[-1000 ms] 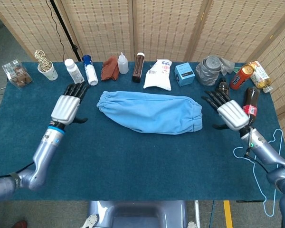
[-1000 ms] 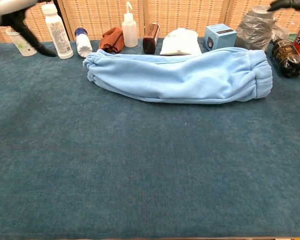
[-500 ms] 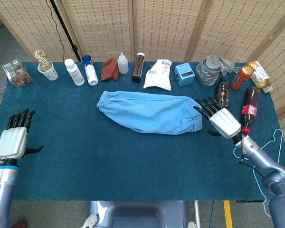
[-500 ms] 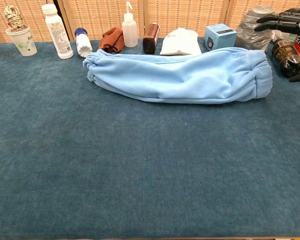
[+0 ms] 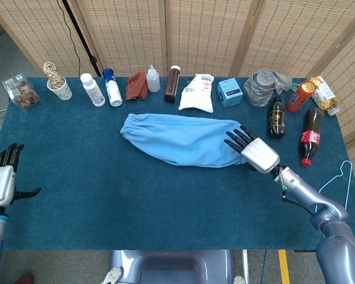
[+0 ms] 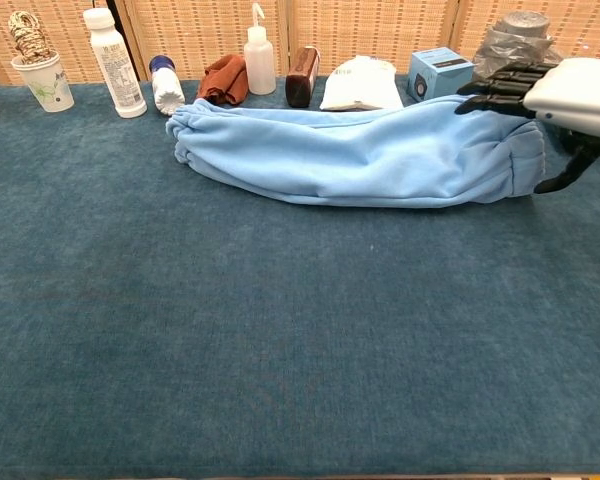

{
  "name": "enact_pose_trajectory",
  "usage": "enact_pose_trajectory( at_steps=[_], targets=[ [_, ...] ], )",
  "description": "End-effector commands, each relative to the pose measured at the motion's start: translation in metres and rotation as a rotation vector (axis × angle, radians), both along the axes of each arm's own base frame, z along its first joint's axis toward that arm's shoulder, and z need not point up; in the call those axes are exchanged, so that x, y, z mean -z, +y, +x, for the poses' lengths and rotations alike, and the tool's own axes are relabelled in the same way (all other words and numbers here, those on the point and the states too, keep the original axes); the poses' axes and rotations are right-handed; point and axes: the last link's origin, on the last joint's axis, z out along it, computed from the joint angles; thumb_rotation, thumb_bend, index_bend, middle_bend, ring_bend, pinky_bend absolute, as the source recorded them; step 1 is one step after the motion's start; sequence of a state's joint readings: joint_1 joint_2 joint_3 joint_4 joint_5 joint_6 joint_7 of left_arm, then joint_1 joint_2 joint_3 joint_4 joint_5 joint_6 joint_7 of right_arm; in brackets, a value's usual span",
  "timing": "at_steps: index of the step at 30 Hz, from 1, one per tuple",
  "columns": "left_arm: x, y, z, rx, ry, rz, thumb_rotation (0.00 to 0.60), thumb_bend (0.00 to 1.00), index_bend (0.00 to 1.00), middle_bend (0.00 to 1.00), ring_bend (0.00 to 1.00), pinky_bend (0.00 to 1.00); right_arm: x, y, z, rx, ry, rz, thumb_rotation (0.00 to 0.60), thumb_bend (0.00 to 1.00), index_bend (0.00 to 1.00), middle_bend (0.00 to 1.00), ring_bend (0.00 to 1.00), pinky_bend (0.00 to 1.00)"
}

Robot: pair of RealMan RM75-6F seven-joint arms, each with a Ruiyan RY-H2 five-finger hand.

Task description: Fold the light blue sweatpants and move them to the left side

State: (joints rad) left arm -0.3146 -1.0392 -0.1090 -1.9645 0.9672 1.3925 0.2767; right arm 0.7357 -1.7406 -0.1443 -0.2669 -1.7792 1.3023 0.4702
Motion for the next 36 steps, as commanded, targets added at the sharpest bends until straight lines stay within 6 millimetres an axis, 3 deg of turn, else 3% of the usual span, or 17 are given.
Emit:
enact_pose_trajectory(
  at_steps=[1, 13, 17, 22, 25, 29, 32, 36],
  targets=[
    [-0.001, 0.002, -0.002, -0.003, -0.005, 0.002, 0.6, 0.0, 0.0, 0.0, 0.0, 0.0, 0.009, -0.006, 0.006, -0.012, 0.05, -0.004, 0.6, 0.0, 0.08, 0.0, 0.0, 0.03],
    [-0.002, 0.007, -0.009, -0.023, -0.014, 0.012, 0.6, 0.0, 0.0, 0.0, 0.0, 0.0, 0.018, -0.014, 0.004, -0.008, 0.153, -0.016, 0.6, 0.0, 0.12, 0.0, 0.0, 0.03],
    [0.0, 0.008, -0.009, -0.021, -0.013, 0.007, 0.6, 0.0, 0.0, 0.0, 0.0, 0.0, 0.019, -0.017, 0.006, -0.004, 0.156, -0.047, 0.6, 0.01, 0.16, 0.0, 0.0, 0.08],
    [0.002, 0.01, -0.011, -0.031, -0.014, -0.001, 0.6, 0.0, 0.0, 0.0, 0.0, 0.0, 0.022, -0.02, 0.008, -0.003, 0.171, -0.056, 0.6, 0.19, 0.2, 0.05, 0.0, 0.13],
    [0.002, 0.01, -0.011, -0.032, -0.013, -0.001, 0.6, 0.0, 0.0, 0.0, 0.0, 0.0, 0.023, -0.021, 0.009, 0.0, 0.175, -0.057, 0.6, 0.23, 0.23, 0.08, 0.02, 0.17],
    [0.003, 0.011, -0.011, -0.031, -0.016, -0.004, 0.6, 0.0, 0.0, 0.0, 0.0, 0.0, 0.026, -0.022, 0.011, -0.005, 0.171, -0.056, 0.6, 0.26, 0.31, 0.19, 0.14, 0.31],
    [0.002, 0.011, -0.011, -0.032, -0.016, -0.004, 0.6, 0.0, 0.0, 0.0, 0.0, 0.0, 0.028, -0.022, 0.013, -0.009, 0.173, -0.051, 0.6, 0.42, 0.39, 0.26, 0.22, 0.42],
    [0.002, 0.012, -0.012, -0.035, -0.022, -0.002, 0.6, 0.0, 0.0, 0.0, 0.0, 0.0, 0.032, -0.022, 0.017, 0.015, 0.114, -0.038, 0.6, 0.7, 0.48, 0.34, 0.3, 0.54]
  ],
)
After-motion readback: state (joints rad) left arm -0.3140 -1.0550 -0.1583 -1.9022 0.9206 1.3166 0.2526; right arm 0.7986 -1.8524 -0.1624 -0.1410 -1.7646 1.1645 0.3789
